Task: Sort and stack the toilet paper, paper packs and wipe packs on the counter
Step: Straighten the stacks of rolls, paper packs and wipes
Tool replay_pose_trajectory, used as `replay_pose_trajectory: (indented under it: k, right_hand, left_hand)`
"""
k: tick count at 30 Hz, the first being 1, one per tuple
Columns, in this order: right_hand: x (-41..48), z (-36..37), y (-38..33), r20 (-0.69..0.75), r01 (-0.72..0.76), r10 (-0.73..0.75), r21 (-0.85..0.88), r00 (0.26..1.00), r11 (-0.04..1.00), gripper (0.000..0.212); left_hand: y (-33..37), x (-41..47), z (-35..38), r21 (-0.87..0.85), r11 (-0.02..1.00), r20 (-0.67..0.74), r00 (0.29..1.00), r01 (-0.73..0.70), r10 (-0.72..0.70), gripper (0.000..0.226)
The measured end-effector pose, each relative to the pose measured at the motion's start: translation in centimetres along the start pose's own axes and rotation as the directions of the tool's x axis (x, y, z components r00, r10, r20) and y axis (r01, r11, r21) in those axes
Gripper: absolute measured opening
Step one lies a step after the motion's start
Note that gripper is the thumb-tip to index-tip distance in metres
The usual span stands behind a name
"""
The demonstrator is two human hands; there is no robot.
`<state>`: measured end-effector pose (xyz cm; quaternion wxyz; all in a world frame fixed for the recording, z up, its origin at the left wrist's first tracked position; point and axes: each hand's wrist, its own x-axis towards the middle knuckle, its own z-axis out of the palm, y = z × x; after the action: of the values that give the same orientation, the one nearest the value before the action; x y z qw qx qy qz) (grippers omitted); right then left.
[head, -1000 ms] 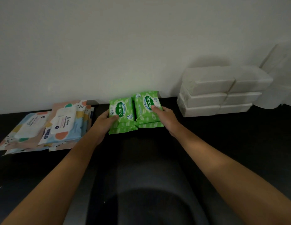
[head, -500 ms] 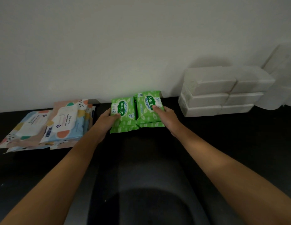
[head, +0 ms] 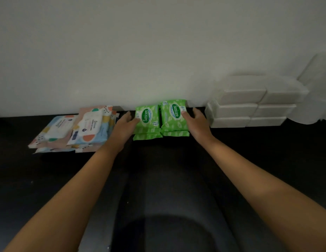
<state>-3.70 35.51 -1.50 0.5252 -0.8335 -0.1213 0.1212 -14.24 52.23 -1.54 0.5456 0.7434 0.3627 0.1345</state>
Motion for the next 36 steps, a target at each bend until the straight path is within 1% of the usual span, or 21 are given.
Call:
replay_pose_trajectory:
  k: [1, 3, 6, 8, 10, 12, 17, 19, 22, 25, 27, 29, 31, 32, 34, 36]
  right_hand:
    - [-0.5, -0.2, -0.5, -0.023, 0.050, -0.050, -0.004, 0.998, 0.999, 0.053]
    - [-1.4, -0.2, -1.7, -0.043, 0.129, -0.130, -0.015, 0.991, 0.992, 0.050]
    - [-2.5, 0.5, -3.5, 0.004, 0.199, -0.199, -0.007, 0.980, 0.980, 0.049]
    - [-3.3, 1.7, -4.6, 0.052, 0.216, -0.217, 0.029, 0.975, 0.976, 0.048]
    - [-4.1, 3.1, -5.5, 0.101, 0.192, -0.200, 0.082, 0.975, 0.978, 0.048]
    - [-5.3, 4.6, -6.4, 0.150, 0.151, -0.168, 0.117, 0.974, 0.982, 0.048]
    - [-6.7, 8.9, -7.9, 0.221, 0.092, -0.112, 0.102, 0.969, 0.991, 0.047]
    - [-6.9, 10.8, -8.1, 0.226, 0.063, -0.083, 0.094, 0.971, 0.994, 0.046]
    - [-7.3, 14.0, -8.3, 0.222, 0.027, -0.041, 0.067, 0.974, 0.997, 0.045]
    - [-7.5, 17.0, -8.3, 0.222, -0.014, 0.003, 0.048, 0.975, 0.999, 0.047]
    - [-7.6, 18.5, -8.0, 0.199, -0.054, 0.043, 0.050, 0.979, 0.997, 0.048]
    - [-7.6, 19.4, -7.6, 0.170, -0.099, 0.088, 0.056, 0.981, 0.993, 0.049]
    - [-7.4, 19.9, -7.2, 0.155, -0.145, 0.135, 0.059, 0.979, 0.988, 0.051]
    - [-7.3, 20.0, -7.0, 0.152, -0.167, 0.156, 0.066, 0.976, 0.984, 0.052]
    - [-7.0, 20.3, -6.7, 0.155, -0.212, 0.195, 0.105, 0.969, 0.971, 0.053]
    - [-6.8, 20.4, -6.5, 0.164, -0.248, 0.224, 0.141, 0.961, 0.959, 0.052]
  left_hand:
    - [0.4, -0.5, -0.2, 0.011, 1.000, -0.017, 1.000, -0.021, 0.021, 0.055]
    - [0.9, -1.5, -0.9, 0.014, 0.998, -0.056, 0.996, -0.061, 0.062, 0.052]
    - [1.6, -2.9, -2.3, -0.011, 0.996, -0.134, 0.987, -0.094, 0.091, 0.052]
    - [1.6, -3.7, -3.4, -0.045, 0.993, -0.185, 0.977, -0.114, 0.104, 0.051]
    - [1.4, -4.4, -4.6, -0.075, 0.990, -0.214, 0.971, -0.123, 0.105, 0.049]
    - [1.0, -4.8, -6.1, -0.059, 0.990, -0.222, 0.969, -0.125, 0.109, 0.047]
    - [-0.9, -3.4, -11.5, 0.004, 0.991, -0.268, 0.955, -0.133, 0.129, 0.046]
    - [-2.0, -2.6, -14.0, 0.019, 0.992, -0.275, 0.953, -0.124, 0.125, 0.046]
    - [-3.6, -1.5, -17.5, 0.048, 0.994, -0.240, 0.965, -0.096, 0.104, 0.046]
    - [-4.8, -0.2, -19.7, 0.091, 0.994, -0.152, 0.985, -0.064, 0.077, 0.044]
    - [-5.4, 0.6, -20.0, 0.127, 0.991, -0.078, 0.995, -0.052, 0.062, 0.033]
    - [-5.5, 1.2, -19.7, 0.205, 0.978, -0.008, 1.000, -0.027, 0.030, 0.014]
    - [-5.6, 1.8, -19.4, 0.259, 0.966, 0.024, 1.000, -0.025, 0.019, 0.013]
    - [-5.7, 2.2, -19.3, 0.260, 0.965, 0.038, 0.999, -0.027, 0.018, 0.018]
    - [-5.8, 3.2, -19.0, 0.264, 0.964, 0.062, 0.998, -0.032, 0.016, 0.039]
    - [-5.6, 3.6, -18.5, 0.312, 0.948, 0.102, 0.994, -0.062, 0.031, 0.043]
